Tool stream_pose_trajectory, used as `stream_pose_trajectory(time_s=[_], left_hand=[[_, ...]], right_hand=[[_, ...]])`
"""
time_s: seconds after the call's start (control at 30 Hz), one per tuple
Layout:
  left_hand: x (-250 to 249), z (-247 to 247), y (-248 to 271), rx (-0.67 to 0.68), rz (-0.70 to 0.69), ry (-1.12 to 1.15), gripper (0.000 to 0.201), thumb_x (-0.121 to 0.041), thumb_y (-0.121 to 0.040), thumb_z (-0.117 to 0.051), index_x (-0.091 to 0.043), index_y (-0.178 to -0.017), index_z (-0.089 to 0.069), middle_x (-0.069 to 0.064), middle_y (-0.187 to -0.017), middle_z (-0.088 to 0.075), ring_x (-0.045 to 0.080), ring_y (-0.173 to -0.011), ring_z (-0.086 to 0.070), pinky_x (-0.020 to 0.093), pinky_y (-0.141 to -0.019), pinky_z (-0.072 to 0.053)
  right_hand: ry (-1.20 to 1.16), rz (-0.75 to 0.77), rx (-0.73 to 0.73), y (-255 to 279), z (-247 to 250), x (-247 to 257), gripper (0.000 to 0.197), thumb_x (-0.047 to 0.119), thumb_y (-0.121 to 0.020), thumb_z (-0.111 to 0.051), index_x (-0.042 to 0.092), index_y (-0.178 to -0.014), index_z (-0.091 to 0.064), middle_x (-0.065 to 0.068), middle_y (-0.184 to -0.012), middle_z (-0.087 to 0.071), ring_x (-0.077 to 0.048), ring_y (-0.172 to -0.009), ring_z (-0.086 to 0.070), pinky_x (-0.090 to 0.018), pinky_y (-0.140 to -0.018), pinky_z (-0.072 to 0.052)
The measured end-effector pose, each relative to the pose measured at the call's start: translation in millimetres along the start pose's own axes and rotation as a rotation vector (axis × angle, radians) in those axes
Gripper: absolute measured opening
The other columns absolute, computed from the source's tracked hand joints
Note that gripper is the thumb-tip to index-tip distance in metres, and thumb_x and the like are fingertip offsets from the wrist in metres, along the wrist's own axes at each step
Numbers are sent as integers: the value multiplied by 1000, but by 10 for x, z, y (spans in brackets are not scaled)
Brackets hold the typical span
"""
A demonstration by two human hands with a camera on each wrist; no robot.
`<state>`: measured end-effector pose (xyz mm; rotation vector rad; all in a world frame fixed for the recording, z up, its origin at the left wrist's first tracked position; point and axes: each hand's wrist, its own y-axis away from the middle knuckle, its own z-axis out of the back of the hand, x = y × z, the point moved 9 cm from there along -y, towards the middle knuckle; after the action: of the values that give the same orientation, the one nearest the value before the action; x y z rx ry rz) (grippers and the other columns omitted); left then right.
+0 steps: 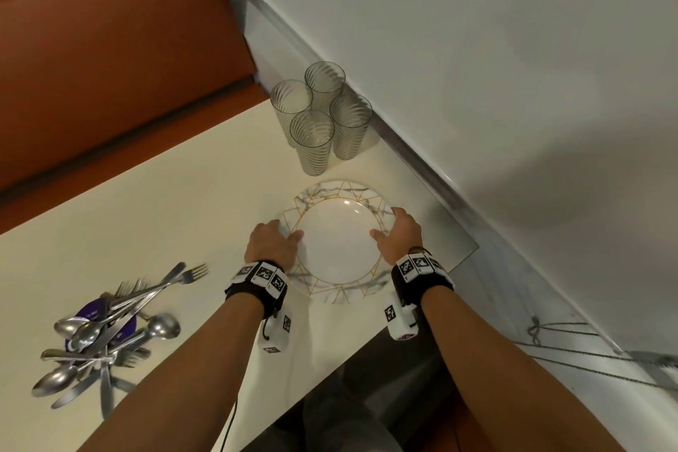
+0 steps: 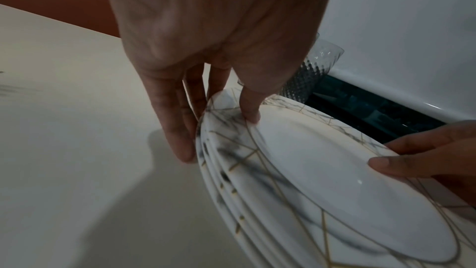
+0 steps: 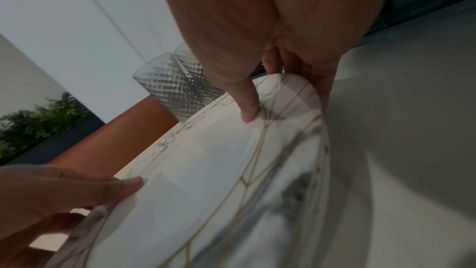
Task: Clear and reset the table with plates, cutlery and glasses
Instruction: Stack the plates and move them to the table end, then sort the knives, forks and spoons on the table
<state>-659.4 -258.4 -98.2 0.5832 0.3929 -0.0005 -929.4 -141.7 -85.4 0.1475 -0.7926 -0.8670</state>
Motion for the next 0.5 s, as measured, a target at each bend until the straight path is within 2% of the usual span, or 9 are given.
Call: stream_pose_trajectory(time_s=[0.1,0.3,0.4,0.5], left_hand=[[-144,-35,-82,0,-27,55,64,-53,-97,-62,-3,-135,-57,20,-136,-60,39,-128,-54,46,-103,-46],[-296,16,-109,-28,-90,189,66,-43,-99,-64,-2,-148,-50,18,-144,-59,35,-135,-53,38,-110,-40],[-270,109,-28,-36,-117,287,61,-43,-100,-61,-5,-147,-52,16,-138,-63,31,-130,-58,36,-106,-43],[-28,262,79,-64,-128,353,47,-41,-102,-59,-9,-136,-60,11,-126,-70,27,-116,-65,30,-95,-47]], right_hand=[[-4,0,-17,-131,120,5,67,19,-85,-78,4,-142,-47,-18,-138,-54,-35,-130,-51,-37,-103,-45],[101,-11,-42,-245,234,65,68,19,-88,-70,7,-147,-38,-20,-141,-50,-37,-133,-42,-46,-106,-41],[252,19,-148,-183,352,244,65,18,-83,-67,12,-143,-44,-20,-136,-51,-39,-127,-40,-47,-102,-41],[257,168,-255,25,288,646,53,14,-76,-67,17,-128,-59,-16,-127,-57,-38,-116,-45,-48,-96,-44]])
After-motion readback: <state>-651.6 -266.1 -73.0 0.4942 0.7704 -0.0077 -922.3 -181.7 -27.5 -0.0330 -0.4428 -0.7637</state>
